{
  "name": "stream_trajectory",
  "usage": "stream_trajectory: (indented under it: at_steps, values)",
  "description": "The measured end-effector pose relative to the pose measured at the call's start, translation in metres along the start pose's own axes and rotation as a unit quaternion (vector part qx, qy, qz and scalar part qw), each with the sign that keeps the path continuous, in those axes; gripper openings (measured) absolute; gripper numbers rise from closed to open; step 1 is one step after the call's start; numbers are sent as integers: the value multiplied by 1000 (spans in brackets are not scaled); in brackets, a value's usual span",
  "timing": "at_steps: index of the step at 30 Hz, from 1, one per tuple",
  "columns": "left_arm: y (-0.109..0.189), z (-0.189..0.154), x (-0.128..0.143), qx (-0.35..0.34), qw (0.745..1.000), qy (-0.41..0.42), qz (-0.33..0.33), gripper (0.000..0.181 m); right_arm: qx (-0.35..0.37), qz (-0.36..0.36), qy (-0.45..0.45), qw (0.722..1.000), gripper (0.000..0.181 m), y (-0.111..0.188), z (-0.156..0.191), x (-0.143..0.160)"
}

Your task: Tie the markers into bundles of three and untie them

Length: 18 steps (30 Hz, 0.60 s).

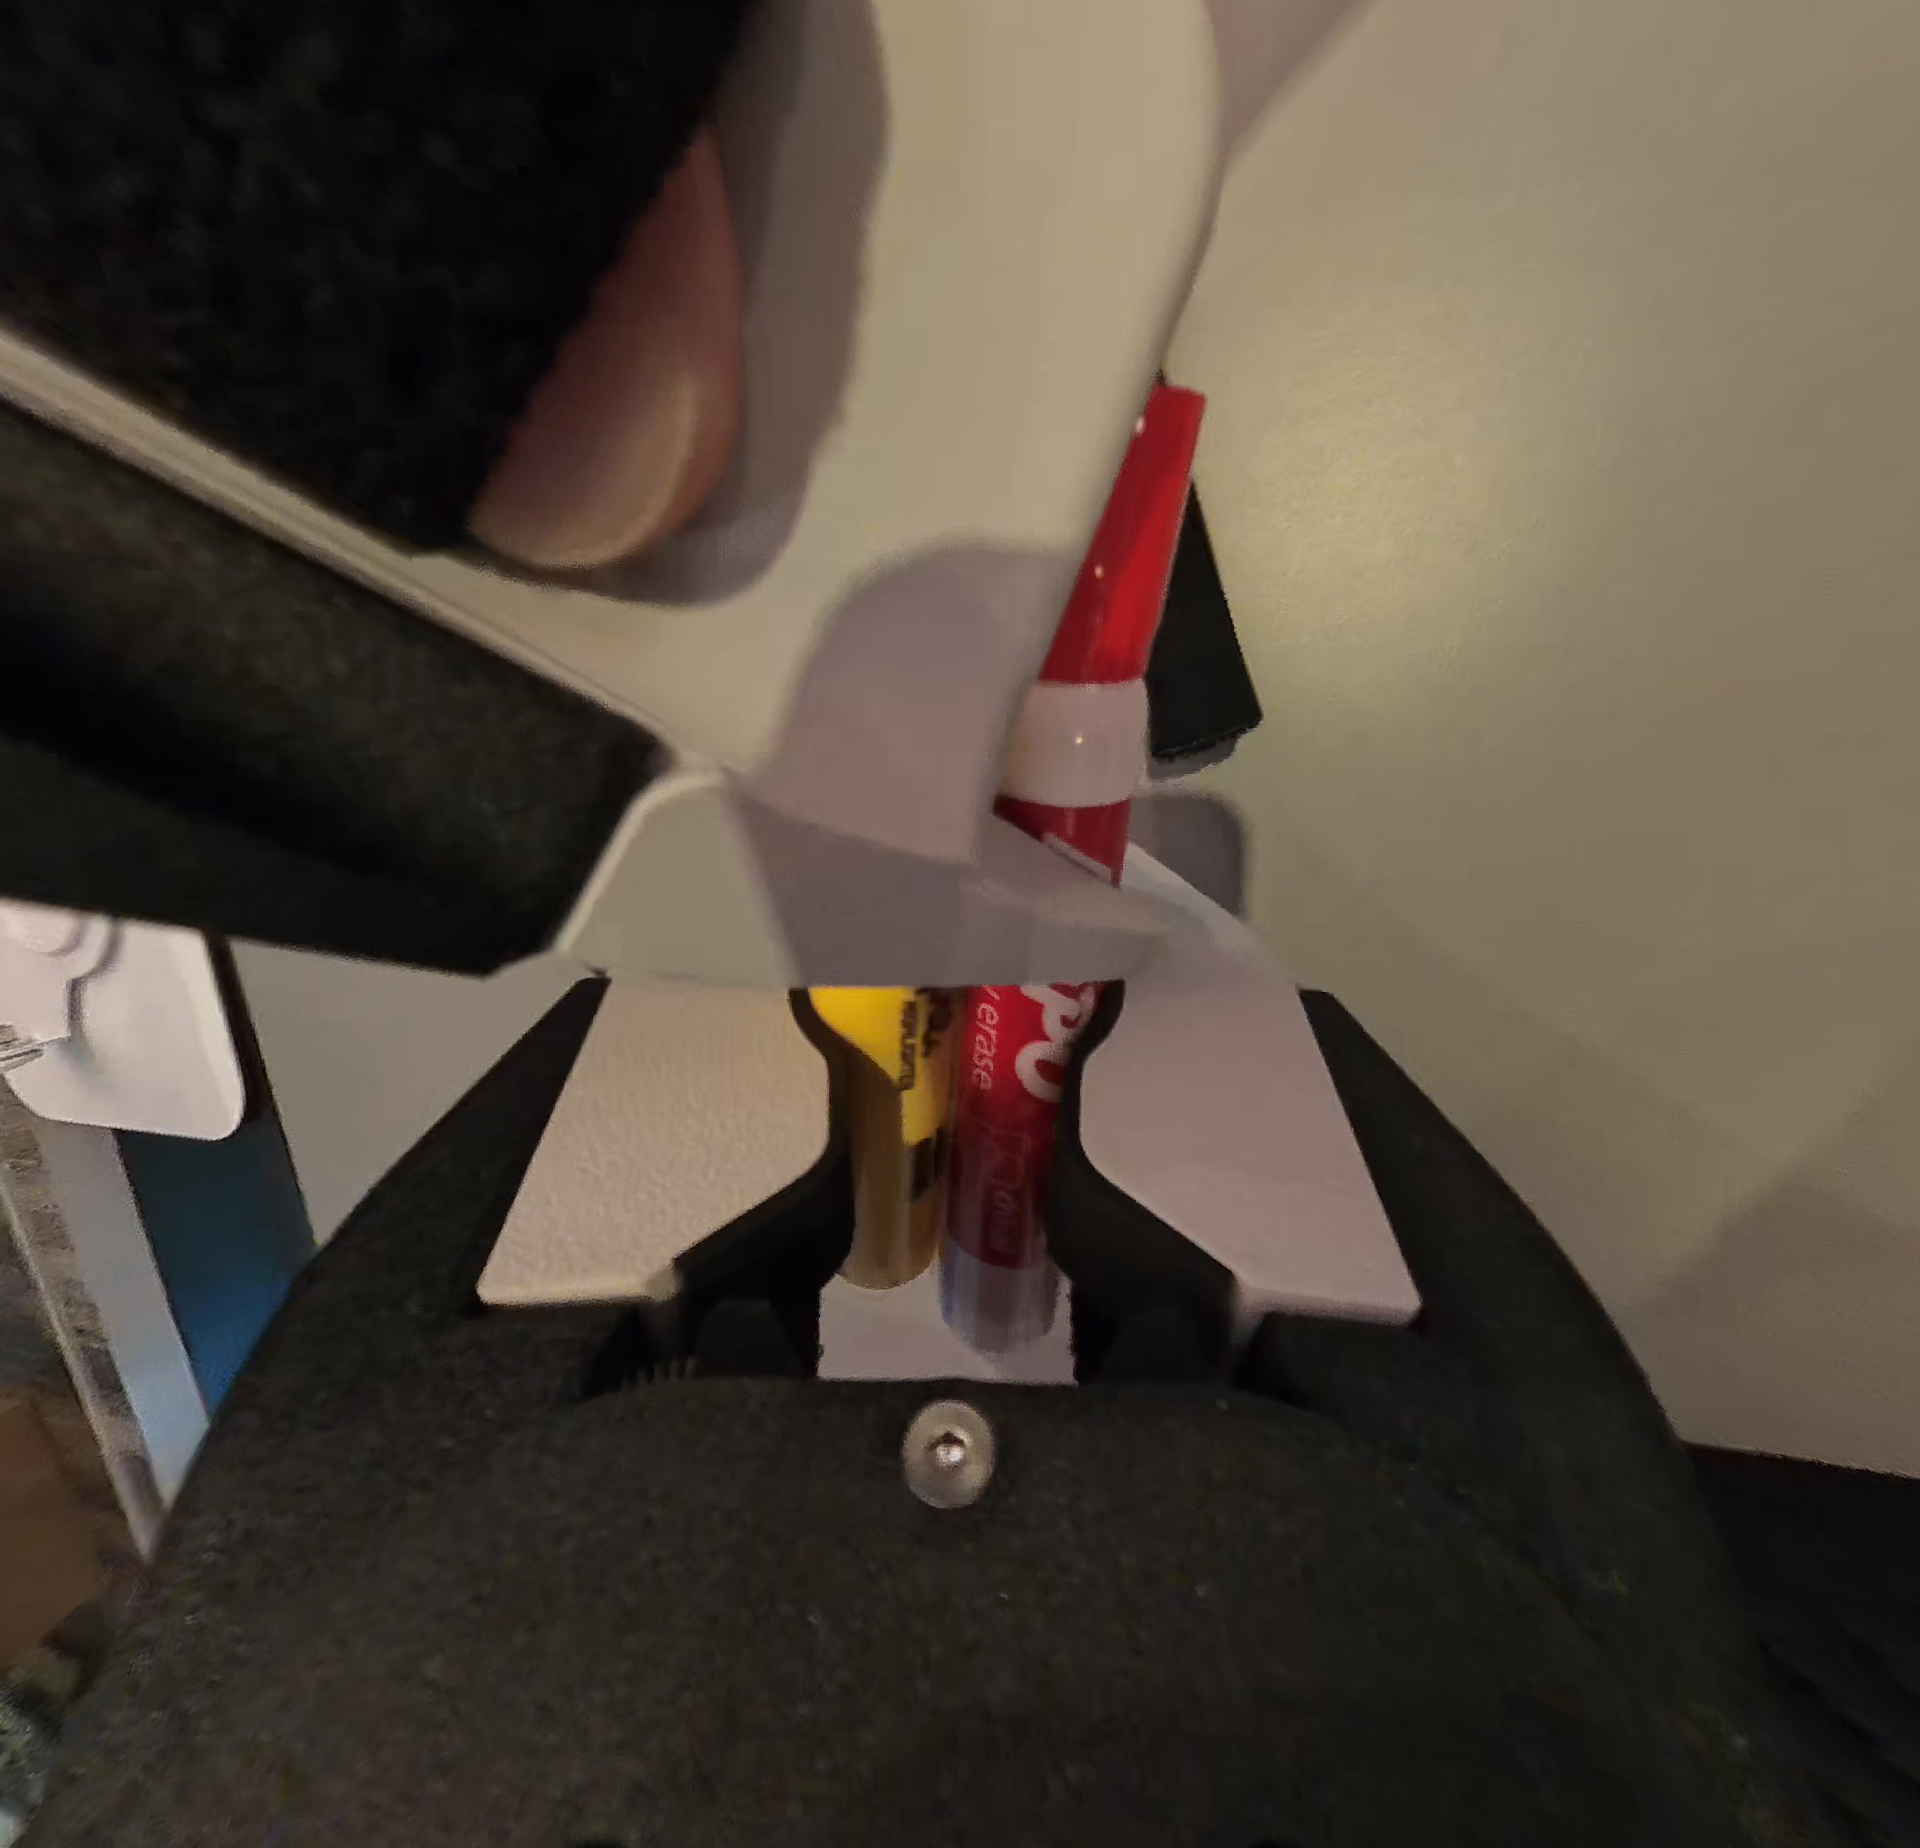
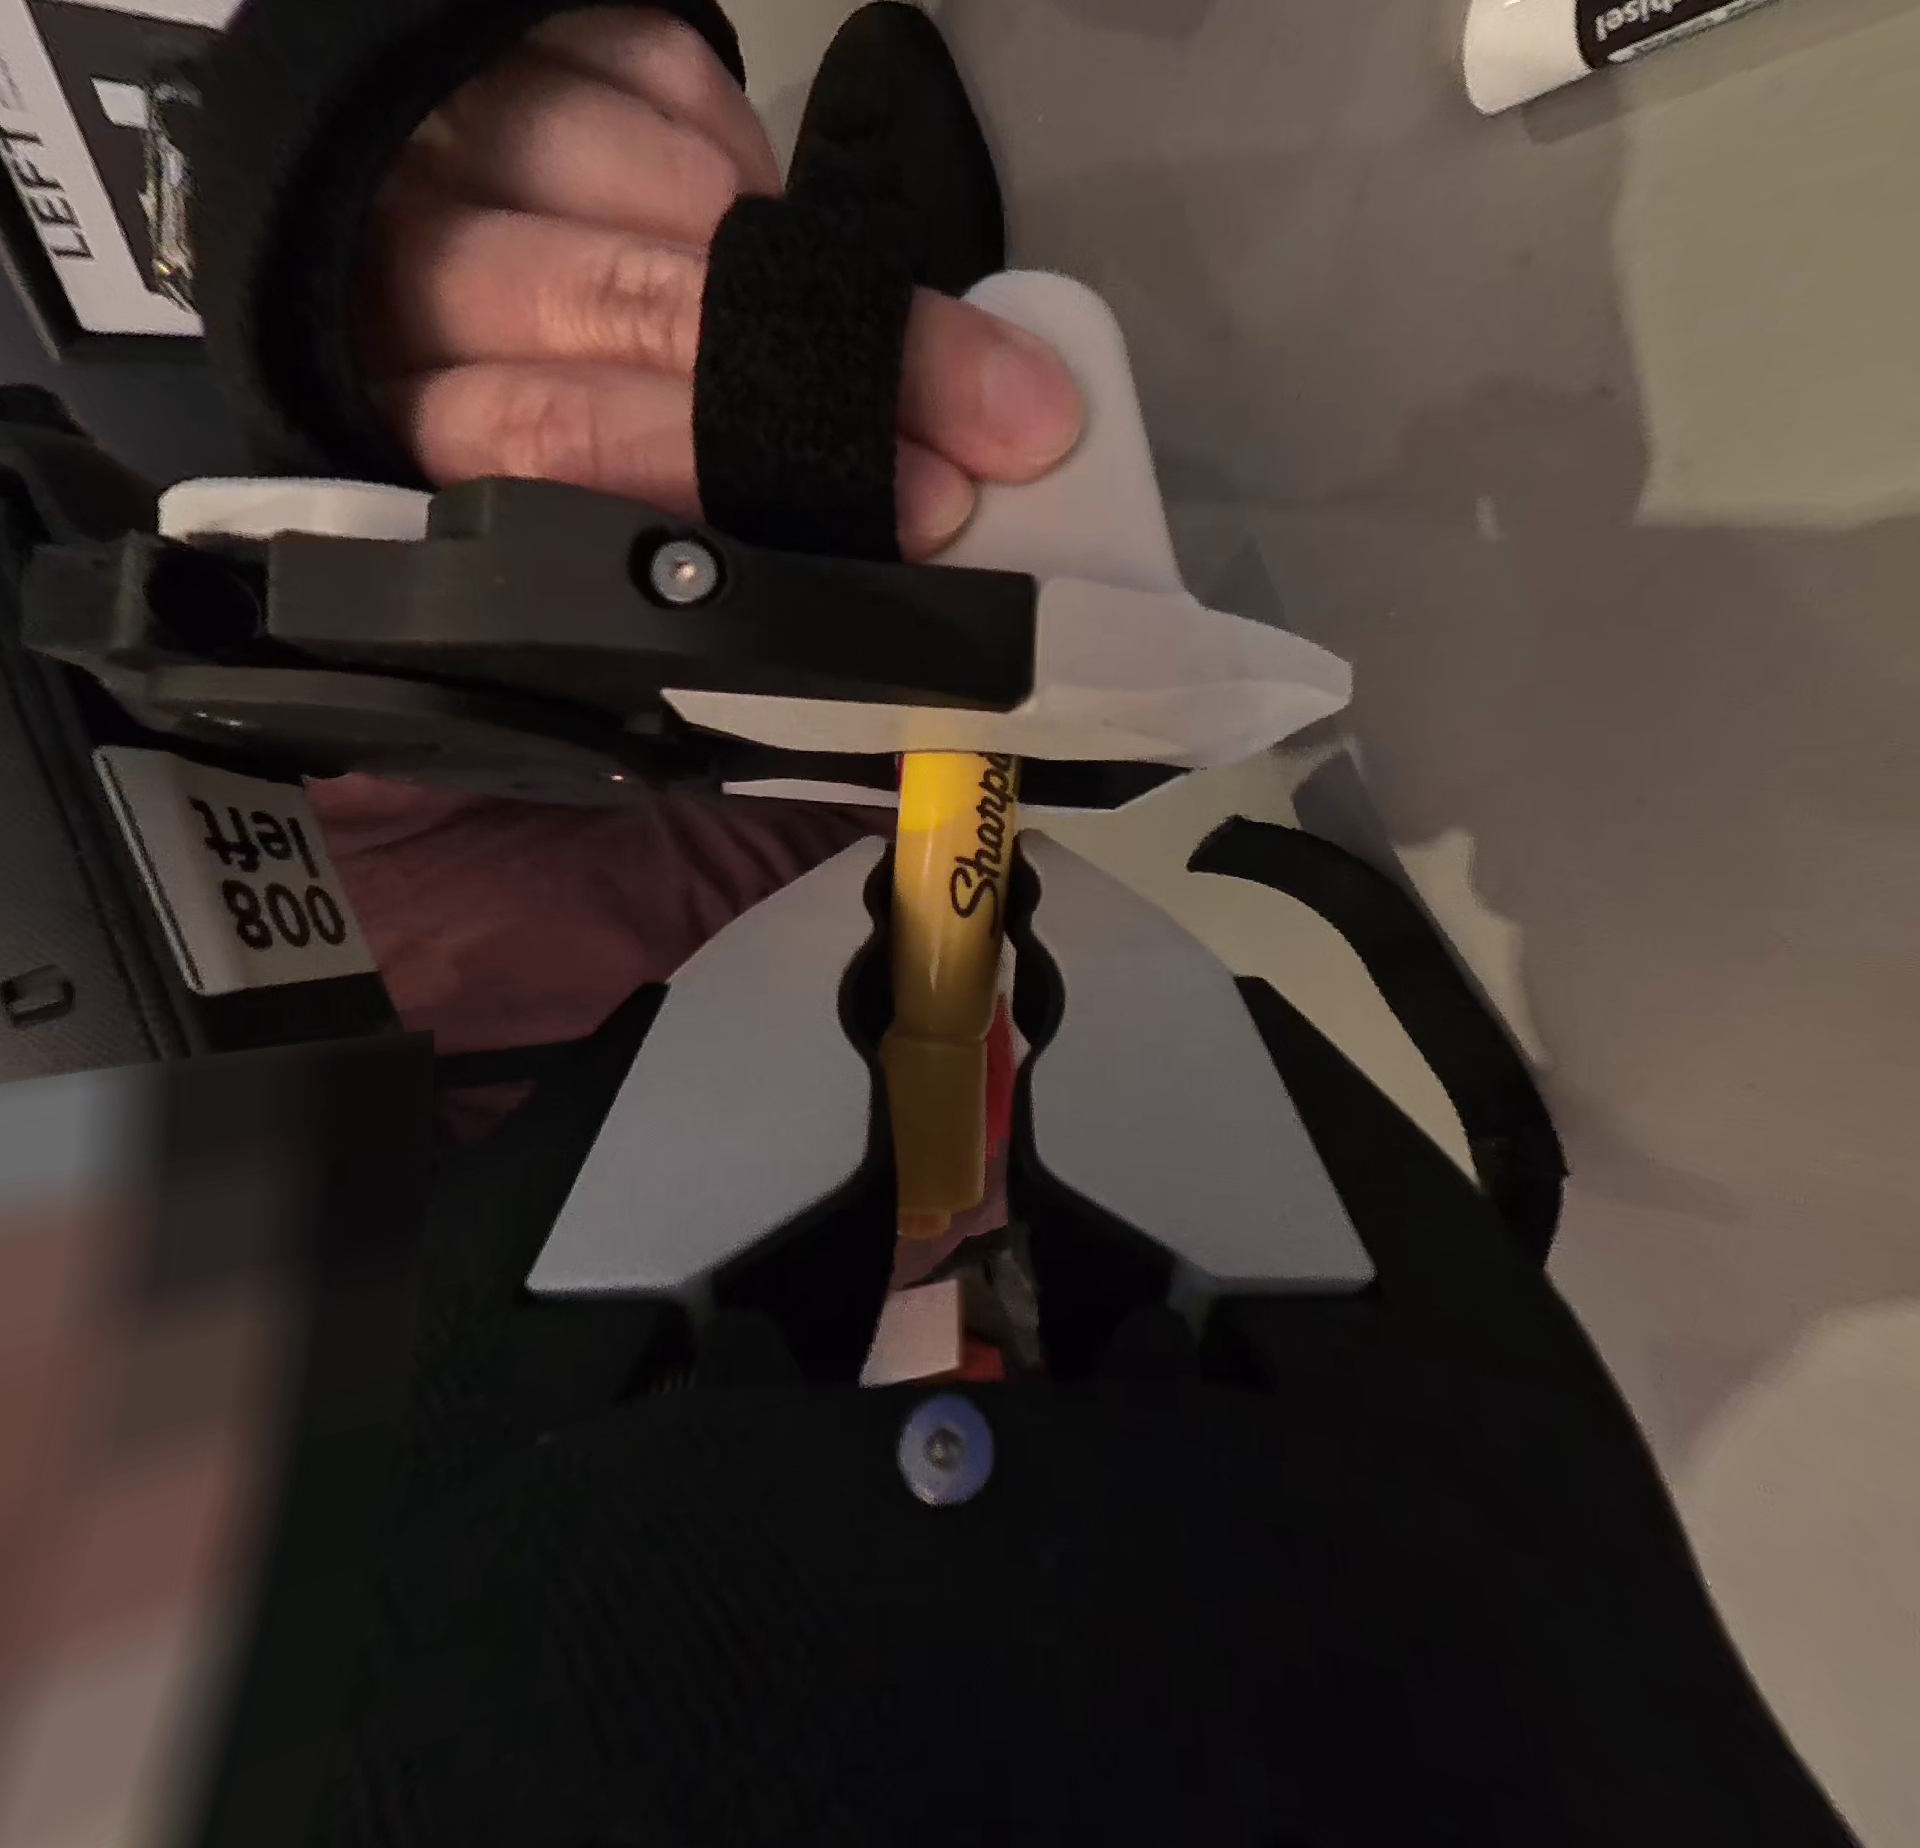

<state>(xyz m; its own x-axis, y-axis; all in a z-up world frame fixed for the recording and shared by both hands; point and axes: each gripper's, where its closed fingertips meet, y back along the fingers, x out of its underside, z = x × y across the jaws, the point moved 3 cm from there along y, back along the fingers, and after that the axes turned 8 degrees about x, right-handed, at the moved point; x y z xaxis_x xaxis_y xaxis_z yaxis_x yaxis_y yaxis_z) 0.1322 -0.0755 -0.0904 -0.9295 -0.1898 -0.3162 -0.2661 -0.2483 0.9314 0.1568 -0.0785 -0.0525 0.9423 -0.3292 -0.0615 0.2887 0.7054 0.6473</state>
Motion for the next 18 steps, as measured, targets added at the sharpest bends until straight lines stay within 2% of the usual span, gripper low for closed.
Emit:
stream_trajectory:
  at_steps: [5, 18]
  values:
    - [4, 2, 3, -4, 1000, 0, 10, 42, 18, 1, 28, 999, 20, 1, 1, -4]
    - [7, 3, 7, -16, 1000, -3, 17, 41, 7, -4, 33, 999, 22, 2, 3, -8]
